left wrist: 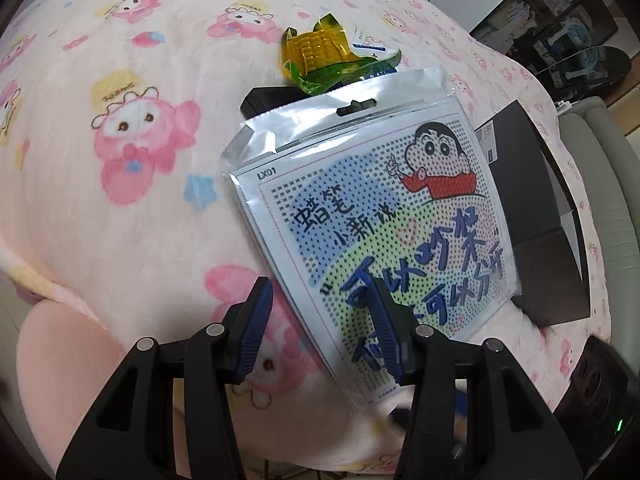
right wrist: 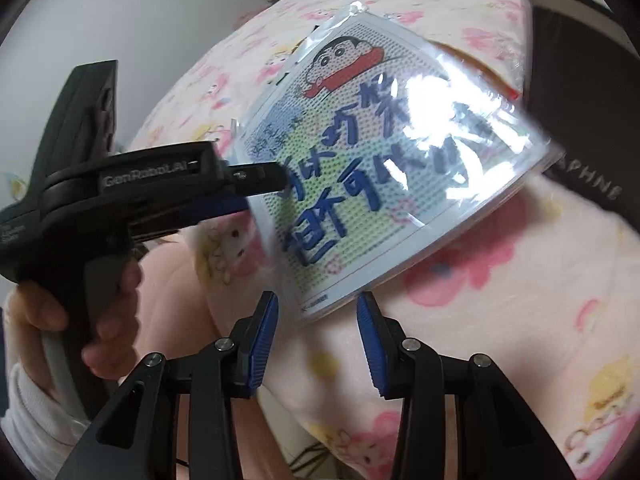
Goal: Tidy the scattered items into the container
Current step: 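Lift the Shin-chan packet with the right tool and hold it up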
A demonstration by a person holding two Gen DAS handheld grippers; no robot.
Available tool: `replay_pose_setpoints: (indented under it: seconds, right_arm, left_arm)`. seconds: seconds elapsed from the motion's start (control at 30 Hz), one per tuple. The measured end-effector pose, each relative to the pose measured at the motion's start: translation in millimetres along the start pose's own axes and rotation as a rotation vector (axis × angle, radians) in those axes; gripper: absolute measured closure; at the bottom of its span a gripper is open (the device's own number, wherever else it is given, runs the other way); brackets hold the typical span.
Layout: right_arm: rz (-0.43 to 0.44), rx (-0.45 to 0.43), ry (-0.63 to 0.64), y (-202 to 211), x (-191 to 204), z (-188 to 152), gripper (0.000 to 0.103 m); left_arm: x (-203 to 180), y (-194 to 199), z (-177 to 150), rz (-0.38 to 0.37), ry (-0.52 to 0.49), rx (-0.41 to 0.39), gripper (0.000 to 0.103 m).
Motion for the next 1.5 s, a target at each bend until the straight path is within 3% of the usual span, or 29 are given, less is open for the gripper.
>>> replay_pose_setpoints:
  seconds: [0.27,0.37,0.7,0.87,0.97,1.03,1.2,1.33,1.4,1.5]
  right_arm:
    - [-0.146,-0.098,-0.093,21.1,-50.7,29.3,0.066]
    - [-0.175,-0.105,-0.061,17.9,-55.6,39.0,0.065]
    - [-0.268,-0.189,-0.041,31.5,-61.0,54.7,0.065]
    - [-0.246,-0.213,-0.094,15.3,-60.8,65.4,0.062]
    - [-0.214,-0.212,-0.081,11.1,-56.1,70.5,0.066]
    - [-0.184,-0.207,-0.065,13.4,-47.1,72.2,0.077]
    - [-0.054,-0.093,0.057,19.4,1.2,47.0,0.078]
    - [-0.148,-0.105,0.108,29.4,4.1,46.3,0.077]
    - [-0.219,-0.157,0.111,35.6,-6.3,58.9,0.075]
    - [-0.247,-0.182,0.102,33.5,-15.6,70.8,0.061]
  left_arm:
    - [9.1,8.1,-22.5,-0.036,0.038,0.003,0.054]
    - [12.8,7.3,-25.4,-0.041,0.049,-0.004,0.067]
    - [33.4,17.0,-26.6,-0.114,0.103,-0.023,0.068]
    - [31.9,6.0,-12.9,-0.117,0.095,-0.044,0.067]
    - [32.2,2.5,-1.3,-0.102,0.099,-0.067,0.066]
    - [42.8,8.7,2.7,-0.108,0.121,-0.079,0.066]
    - [68.1,22.1,16.4,-0.088,0.166,-0.108,0.066]
    - [49.3,5.6,23.5,-0.083,0.159,-0.096,0.066]
    - [43.0,-2.0,21.2,-0.087,0.156,-0.082,0.066]
    - [35.9,-11.4,15.0,-0.096,0.149,-0.066,0.066]
Point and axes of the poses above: each gripper's, at about its wrist camera, not at the fingertips, and y roughly against the way its jaws point, x to its left, z to its top, the point moved 8 cm from there along -y, roughly the way its jaws point, and after that the axes turned 10 degrees about -x, right-handed, at the moved point
